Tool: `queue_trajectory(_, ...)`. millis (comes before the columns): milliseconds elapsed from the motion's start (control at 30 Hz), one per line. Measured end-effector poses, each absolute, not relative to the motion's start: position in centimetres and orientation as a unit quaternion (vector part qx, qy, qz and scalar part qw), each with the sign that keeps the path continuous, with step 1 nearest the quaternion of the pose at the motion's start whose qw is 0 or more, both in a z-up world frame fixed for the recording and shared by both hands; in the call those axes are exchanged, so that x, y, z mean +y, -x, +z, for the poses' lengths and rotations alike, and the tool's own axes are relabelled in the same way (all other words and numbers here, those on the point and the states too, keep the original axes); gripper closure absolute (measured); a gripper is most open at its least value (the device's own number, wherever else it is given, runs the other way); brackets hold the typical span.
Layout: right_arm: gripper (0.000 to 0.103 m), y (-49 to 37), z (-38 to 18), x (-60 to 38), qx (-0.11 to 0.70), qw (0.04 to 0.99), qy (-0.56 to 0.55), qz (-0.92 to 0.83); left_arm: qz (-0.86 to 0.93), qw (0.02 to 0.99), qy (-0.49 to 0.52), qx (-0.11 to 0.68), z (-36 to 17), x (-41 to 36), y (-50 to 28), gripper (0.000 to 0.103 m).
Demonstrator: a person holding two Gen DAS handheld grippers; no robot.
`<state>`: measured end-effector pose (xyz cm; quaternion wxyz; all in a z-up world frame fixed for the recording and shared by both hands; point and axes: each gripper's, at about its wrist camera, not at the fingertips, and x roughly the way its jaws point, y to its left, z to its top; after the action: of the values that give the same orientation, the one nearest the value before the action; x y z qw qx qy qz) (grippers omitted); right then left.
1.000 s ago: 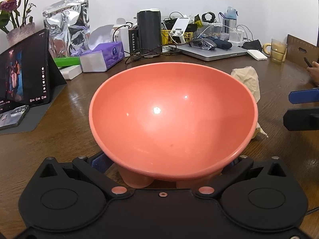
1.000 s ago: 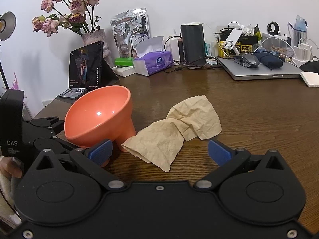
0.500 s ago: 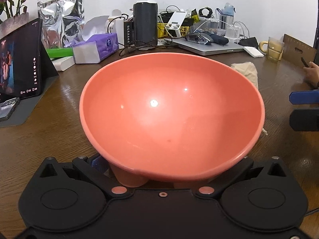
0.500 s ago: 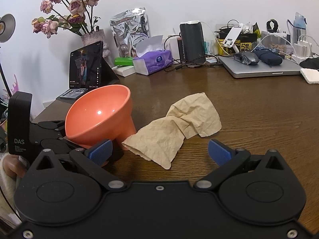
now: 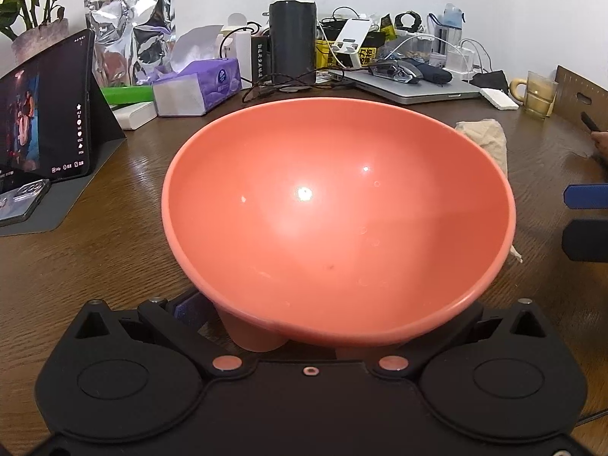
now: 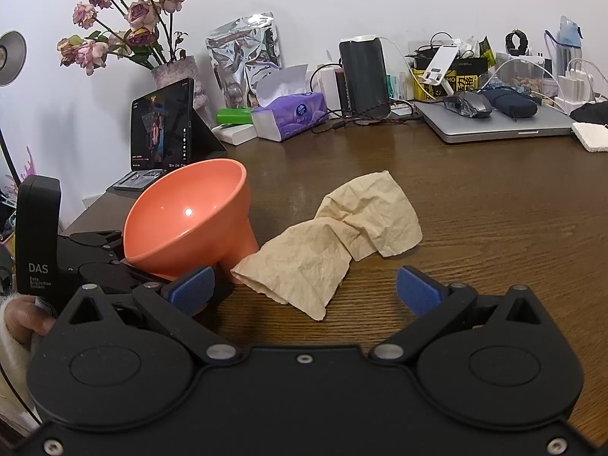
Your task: Clean bowl
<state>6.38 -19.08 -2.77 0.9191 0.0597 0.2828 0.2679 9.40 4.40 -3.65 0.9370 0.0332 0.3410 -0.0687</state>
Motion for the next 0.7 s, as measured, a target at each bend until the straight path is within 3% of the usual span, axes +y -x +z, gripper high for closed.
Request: queue_trajectory(700, 0.0, -6.7, -2.9, -19.2, 0.288, 0.918, -0.064, 0.267, -0.061, 0.942, -0.051, 0.327, -3.7, 3.4, -8.8, 0.0)
